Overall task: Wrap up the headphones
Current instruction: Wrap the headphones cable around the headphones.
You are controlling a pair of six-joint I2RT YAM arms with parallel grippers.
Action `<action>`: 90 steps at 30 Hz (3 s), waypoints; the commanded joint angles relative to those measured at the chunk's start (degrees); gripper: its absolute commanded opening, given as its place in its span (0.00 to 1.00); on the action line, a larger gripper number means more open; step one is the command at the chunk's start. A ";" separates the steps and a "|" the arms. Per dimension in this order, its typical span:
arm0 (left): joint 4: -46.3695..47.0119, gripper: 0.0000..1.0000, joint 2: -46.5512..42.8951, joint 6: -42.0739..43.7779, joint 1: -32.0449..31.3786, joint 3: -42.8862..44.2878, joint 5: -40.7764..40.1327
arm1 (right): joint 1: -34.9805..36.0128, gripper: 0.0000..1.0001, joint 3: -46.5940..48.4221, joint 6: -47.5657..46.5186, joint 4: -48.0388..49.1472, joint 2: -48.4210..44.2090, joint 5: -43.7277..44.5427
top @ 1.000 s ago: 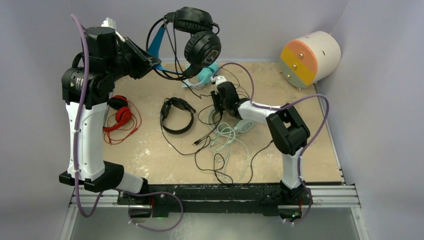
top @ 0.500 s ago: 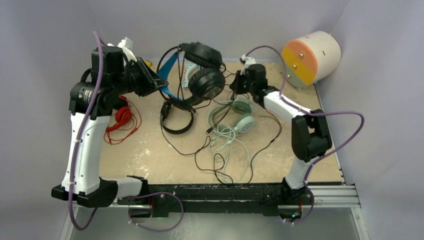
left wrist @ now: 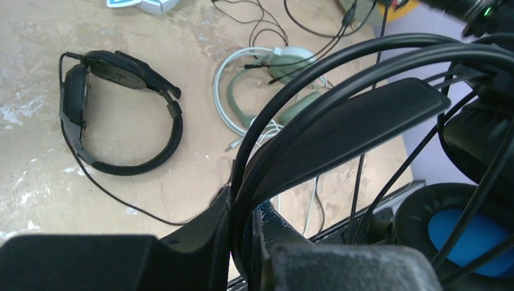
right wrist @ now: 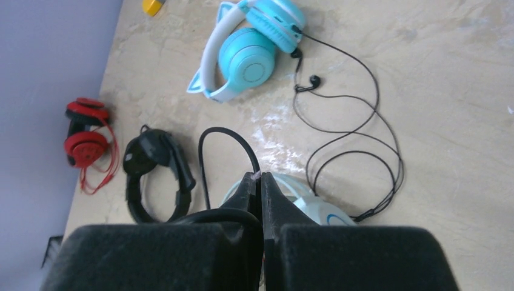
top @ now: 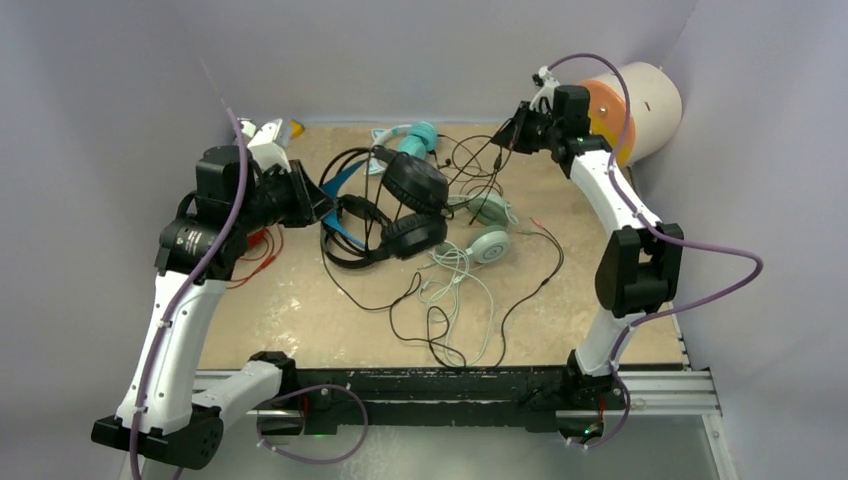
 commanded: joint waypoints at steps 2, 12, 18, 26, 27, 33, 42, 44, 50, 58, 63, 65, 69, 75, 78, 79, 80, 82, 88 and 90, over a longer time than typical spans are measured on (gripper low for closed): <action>6.98 0.00 0.53 10.72 -1.19 -5.42 6.80 | -0.83 0.00 14.56 -1.14 -10.75 2.44 -7.50; 12.70 0.00 1.65 18.70 -13.27 -13.39 -15.68 | -0.83 0.00 26.76 -0.93 -18.27 4.40 -15.36; 12.26 0.00 4.06 23.22 -15.71 -14.05 -23.55 | -0.58 0.00 26.64 0.13 -18.05 2.03 -19.78; 12.79 0.00 5.08 28.04 -22.04 -13.92 -27.39 | -0.22 0.00 26.35 0.07 -19.23 0.50 -19.32; 12.79 0.00 5.04 28.61 -22.58 -14.04 -27.46 | -0.20 0.00 26.61 0.02 -19.33 0.74 -19.36; 10.97 0.00 7.59 30.73 -24.13 -13.85 -34.52 | 0.00 0.00 27.18 0.71 -19.66 0.54 -21.27; 10.58 0.00 11.46 27.02 -24.17 -10.38 -46.94 | 0.21 0.00 20.73 2.37 -17.75 -5.38 -26.24; 10.21 0.00 12.80 25.53 -24.18 -8.79 -50.47 | 0.67 0.00 16.43 4.86 -13.82 -7.62 -30.19; 10.93 0.00 16.03 23.89 -24.12 -5.68 -57.91 | 5.20 0.00 13.35 5.05 -13.57 -12.72 -32.01; 4.37 0.00 21.88 11.57 -23.64 0.55 -67.04 | 9.25 0.00 15.07 6.36 -14.01 -16.88 -32.34; -13.11 0.00 30.70 -10.13 -20.55 13.55 -71.41 | 12.19 0.00 11.45 6.84 -13.10 -18.52 -30.75; -15.40 0.00 31.90 -16.60 -19.95 15.65 -72.85 | 13.45 0.00 9.88 6.81 -12.91 -19.19 -29.59; -14.77 0.00 31.60 -24.73 -17.82 16.88 -70.84 | 15.46 0.00 5.80 6.86 -11.76 -20.53 -27.95; -12.64 0.00 30.18 -32.92 -13.18 18.00 -65.92 | 20.47 0.00 -3.02 7.42 -7.86 -23.17 -27.08; -8.17 0.00 28.19 -33.05 -11.13 16.67 -61.53 | 24.24 0.00 -7.23 5.94 -7.63 -23.60 -25.22; -6.91 0.00 27.48 -33.14 -10.77 16.22 -60.30 | 25.34 0.00 -8.69 5.62 -7.50 -23.68 -24.63; -5.75 0.00 26.74 -33.05 -10.53 15.77 -59.20 | 26.37 0.00 -10.38 5.49 -7.12 -23.72 -24.03; -4.24 0.00 25.43 -32.80 -10.17 15.24 -57.42 | 27.34 0.00 -14.31 6.04 -4.36 -23.65 -23.37; -3.36 0.00 22.62 -32.58 -9.97 16.66 -52.87 | 29.90 0.00 -27.76 14.24 12.43 -22.55 -20.71; -2.92 0.00 21.61 -32.55 -9.93 16.99 -49.88 | 31.02 0.00 -29.33 14.87 14.98 -21.30 -19.39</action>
